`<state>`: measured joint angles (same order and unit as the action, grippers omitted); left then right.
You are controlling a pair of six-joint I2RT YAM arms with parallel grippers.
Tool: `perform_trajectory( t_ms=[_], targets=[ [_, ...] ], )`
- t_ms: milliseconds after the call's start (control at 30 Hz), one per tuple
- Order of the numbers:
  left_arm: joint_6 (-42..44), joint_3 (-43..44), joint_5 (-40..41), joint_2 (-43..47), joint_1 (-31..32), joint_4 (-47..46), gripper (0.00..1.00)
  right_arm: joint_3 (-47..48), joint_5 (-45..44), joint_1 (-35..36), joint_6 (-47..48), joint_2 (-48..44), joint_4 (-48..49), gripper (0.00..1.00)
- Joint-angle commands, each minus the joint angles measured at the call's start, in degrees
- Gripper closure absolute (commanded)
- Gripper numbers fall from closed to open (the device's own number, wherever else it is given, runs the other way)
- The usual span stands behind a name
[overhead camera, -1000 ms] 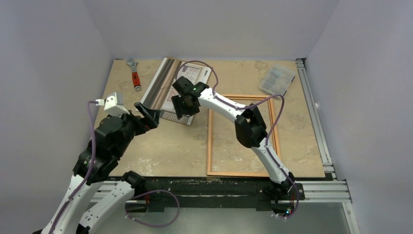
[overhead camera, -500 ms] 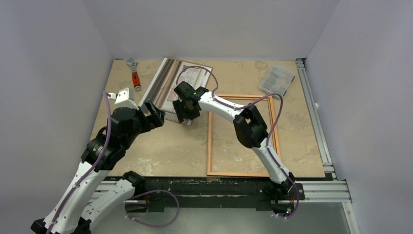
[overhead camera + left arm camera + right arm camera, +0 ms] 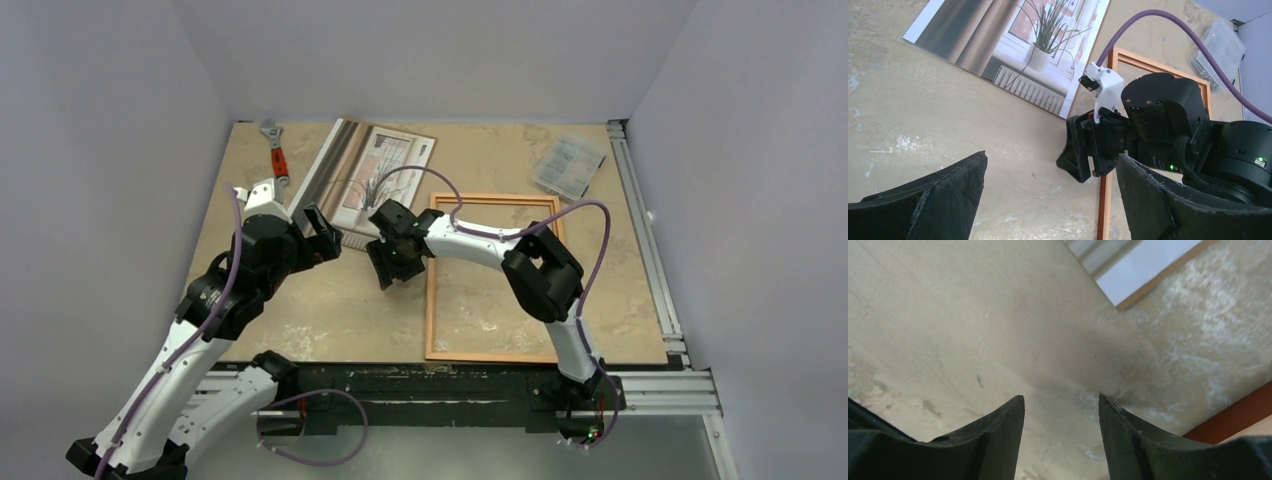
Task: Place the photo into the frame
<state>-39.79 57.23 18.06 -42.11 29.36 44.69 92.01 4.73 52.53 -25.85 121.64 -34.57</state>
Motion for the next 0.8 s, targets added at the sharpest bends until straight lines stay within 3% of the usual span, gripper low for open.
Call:
perform_trajectory(
  t_ms=[0,133,300,467,767],
  targets=[
    [-0.4,0.1,0.0,-1.8,-0.3,-1.0,0.03,-6.0,1.9,-1.0,-4.5,-0.4,-1.5,0.44],
    [-0.4,-0.6,-1.4,-6.3,-0.3,-2.5,0.06,-6.5,5.0,-4.7,-7.1,-3.0,2.2,0.44],
    [0.7,0.5,-3.7,-15.0,-1.6,-4.7,0.17,-6.9,12.5,-10.7,-10.9,-2.5,7.7,0.44],
    [3.0,2.3,-10.4,-27.2,-6.8,-8.6,0.33,-5.5,17.2,-14.4,-13.9,-0.1,12.0,0.45],
    [4.1,8.2,-19.6,-48.4,-13.5,-16.5,0.46,-3.3,20.5,-17.8,-22.7,5.5,19.6,0.46]
  ],
)
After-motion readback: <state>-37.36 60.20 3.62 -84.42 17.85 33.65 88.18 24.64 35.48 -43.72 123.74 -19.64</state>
